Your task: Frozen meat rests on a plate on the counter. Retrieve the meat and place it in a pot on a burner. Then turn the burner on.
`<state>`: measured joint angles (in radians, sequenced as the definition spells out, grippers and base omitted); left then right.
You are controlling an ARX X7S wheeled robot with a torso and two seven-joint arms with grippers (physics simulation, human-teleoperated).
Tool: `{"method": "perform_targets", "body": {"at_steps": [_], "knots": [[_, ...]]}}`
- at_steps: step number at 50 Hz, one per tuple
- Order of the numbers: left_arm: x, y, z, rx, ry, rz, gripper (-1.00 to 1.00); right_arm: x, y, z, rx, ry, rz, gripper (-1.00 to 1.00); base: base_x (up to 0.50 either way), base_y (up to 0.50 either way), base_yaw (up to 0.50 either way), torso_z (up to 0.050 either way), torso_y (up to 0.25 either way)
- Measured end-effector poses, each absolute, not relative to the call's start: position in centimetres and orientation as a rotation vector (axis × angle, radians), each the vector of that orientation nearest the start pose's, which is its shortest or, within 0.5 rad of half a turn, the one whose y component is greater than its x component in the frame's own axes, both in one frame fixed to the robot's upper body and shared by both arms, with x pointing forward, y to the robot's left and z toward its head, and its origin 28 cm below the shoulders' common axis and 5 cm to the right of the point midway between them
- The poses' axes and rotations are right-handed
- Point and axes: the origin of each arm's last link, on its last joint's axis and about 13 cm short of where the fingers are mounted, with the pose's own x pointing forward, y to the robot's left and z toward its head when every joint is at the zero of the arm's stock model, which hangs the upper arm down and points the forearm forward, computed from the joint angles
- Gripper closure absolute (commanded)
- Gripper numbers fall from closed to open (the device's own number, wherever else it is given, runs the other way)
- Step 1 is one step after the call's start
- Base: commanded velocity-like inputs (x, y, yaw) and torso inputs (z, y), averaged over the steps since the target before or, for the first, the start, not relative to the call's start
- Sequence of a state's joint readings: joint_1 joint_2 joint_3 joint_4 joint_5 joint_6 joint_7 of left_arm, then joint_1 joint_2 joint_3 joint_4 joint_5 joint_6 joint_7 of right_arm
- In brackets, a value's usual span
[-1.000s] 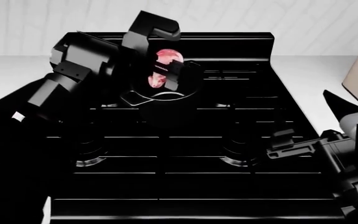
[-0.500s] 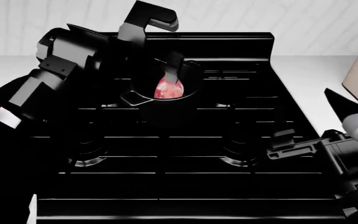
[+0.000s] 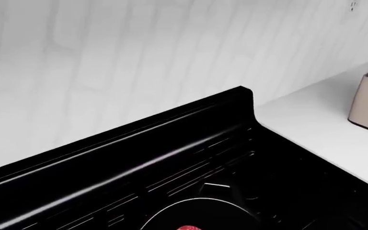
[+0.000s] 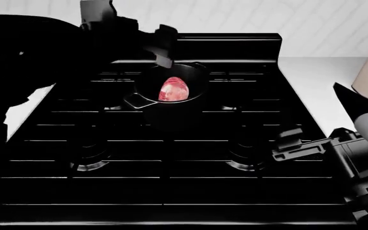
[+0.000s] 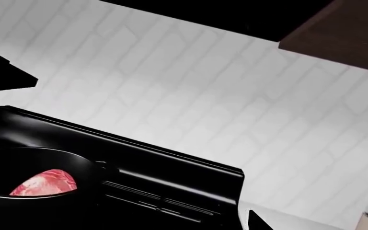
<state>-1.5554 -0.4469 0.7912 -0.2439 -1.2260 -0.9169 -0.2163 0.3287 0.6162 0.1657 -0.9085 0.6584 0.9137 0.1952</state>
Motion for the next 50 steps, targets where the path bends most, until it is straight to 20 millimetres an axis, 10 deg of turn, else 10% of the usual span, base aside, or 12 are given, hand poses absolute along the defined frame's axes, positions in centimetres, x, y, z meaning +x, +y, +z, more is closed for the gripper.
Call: {"method": "perform_targets", "body": {"at_steps": [18, 50], "knots": [[30.4, 21.5, 34.7, 0.131, 0.025, -0.502, -1.0, 19.3, -16.1, 22.0, -0.262, -0.262, 0.116, -1.0, -0.42, 0.19, 0.0, 0.001, 0.0], [28.9, 22.1, 33.3, 0.095, -0.017, -0.478, -1.0, 19.4, -15.5, 22.3, -0.287, -0.278, 0.136, -1.0, -0.28, 0.24, 0.0, 0.0, 0.0]]}}
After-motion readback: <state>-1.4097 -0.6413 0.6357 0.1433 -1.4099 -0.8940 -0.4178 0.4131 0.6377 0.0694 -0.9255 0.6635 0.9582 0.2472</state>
